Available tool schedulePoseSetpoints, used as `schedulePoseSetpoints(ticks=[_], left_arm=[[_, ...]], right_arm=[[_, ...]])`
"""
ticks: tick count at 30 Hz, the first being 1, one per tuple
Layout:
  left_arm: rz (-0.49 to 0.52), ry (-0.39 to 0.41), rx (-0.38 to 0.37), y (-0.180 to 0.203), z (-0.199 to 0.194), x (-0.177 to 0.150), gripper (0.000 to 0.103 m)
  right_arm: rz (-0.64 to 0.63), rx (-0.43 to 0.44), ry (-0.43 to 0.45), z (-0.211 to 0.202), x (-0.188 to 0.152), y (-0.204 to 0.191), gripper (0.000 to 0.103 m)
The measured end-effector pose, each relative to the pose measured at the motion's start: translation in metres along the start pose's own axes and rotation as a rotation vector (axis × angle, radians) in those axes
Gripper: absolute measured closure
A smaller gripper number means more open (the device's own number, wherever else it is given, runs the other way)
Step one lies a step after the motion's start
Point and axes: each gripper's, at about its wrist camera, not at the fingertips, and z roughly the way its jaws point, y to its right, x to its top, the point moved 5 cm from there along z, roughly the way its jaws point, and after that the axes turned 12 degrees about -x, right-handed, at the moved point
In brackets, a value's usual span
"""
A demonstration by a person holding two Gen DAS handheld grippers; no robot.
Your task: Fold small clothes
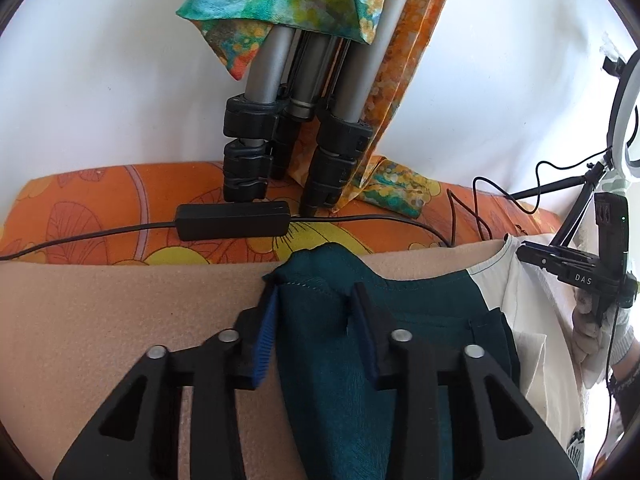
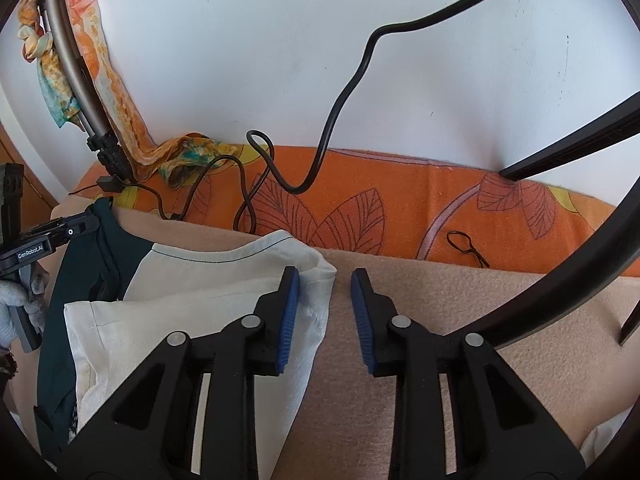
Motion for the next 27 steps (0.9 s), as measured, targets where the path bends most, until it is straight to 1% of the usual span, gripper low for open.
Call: schedulePoseSetpoints(ticks=[2,3,5,10,12,14,17,21,24,27], left_arm=[[0.008,-0.011,-0.007,0.003,0.004,-0.001,0.097],[0.017,-0.010,0.001,0.005,0.007,0.000,0.099],[0.027,0.011,-0.001,0.009,0.003,0.001,0.100],[0.037,0.054,-0.036,0.021,-0.015,0.000,0.100],[0.054,0.066,-0.040,0.030,-0.025,0.000,0.100],[0.073,0.066,-0.027,0.041,-0.034,-0.001,0.100],[0.089,0.088,-0.043,0.059,-0.054,-0.002,0.100],[0.140,0.125,-0.045,0.093,-0.088,-0.006,0.100],[0.155,0.141,-0.050,0.111,-0.118,-0.019,0.100],[0.165,0.158,-0.056,0.129,-0.143,-0.032,0.100]], right_arm=[[-0.016,-0.003,0.004,0.000,0.000,-0.005,0.093],[-0.024,-0.010,0.014,-0.003,0.000,-0.006,0.096],[-0.034,-0.001,0.032,-0.011,0.000,-0.009,0.097],[-0.031,0.022,0.080,-0.043,0.004,-0.007,0.098],[-0.031,0.028,0.097,-0.058,0.005,-0.007,0.098],[-0.036,0.032,0.114,-0.073,0.005,-0.010,0.098],[-0.033,0.036,0.137,-0.102,0.003,-0.011,0.098],[-0.028,0.032,0.169,-0.147,-0.009,-0.013,0.098],[-0.020,0.038,0.184,-0.181,-0.025,-0.019,0.098],[-0.043,0.034,0.207,-0.215,-0.046,-0.029,0.098]])
